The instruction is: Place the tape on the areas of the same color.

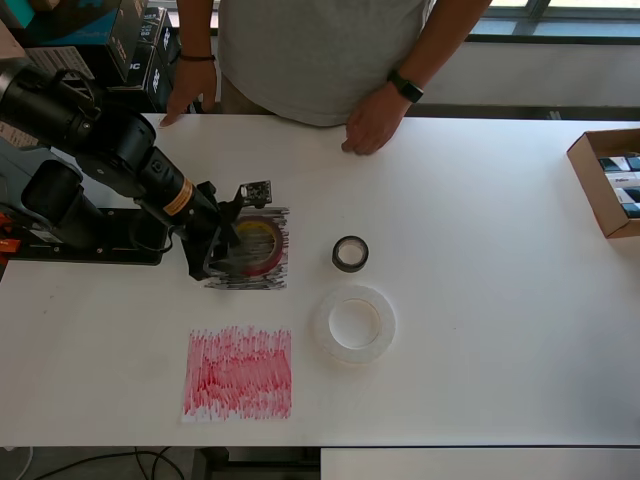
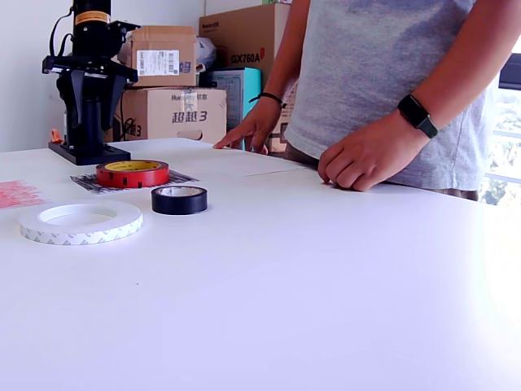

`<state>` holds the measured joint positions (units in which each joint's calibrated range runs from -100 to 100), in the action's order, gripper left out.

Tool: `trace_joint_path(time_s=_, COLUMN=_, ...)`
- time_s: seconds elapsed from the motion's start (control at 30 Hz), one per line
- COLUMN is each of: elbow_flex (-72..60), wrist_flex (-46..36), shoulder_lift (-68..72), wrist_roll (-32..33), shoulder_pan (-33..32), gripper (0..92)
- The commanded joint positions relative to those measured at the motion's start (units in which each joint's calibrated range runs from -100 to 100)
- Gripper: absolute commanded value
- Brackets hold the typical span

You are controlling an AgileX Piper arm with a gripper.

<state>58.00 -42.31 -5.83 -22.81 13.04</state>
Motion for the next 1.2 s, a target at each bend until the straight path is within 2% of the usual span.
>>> trace_joint_path(time_s=0.0, elbow_flex=1.8, wrist_flex=0.4, shoulder_lift=2.3, wrist_roll=1.0, shoulder_pan=-0.3, gripper=56.4)
trace_joint_path(time_s=0.3, elbow_flex=-0.8, wrist_flex=0.3, shoulder_lift=7.6, wrist_roll=5.8, shoulder_pan=-0.7, gripper=56.4)
trace_joint_path(time_s=1.17, elbow_flex=-1.3, wrist_flex=0.0, shoulder_lift=15.0, wrist_roll=5.8, shoulder_pan=-0.2, gripper=56.4)
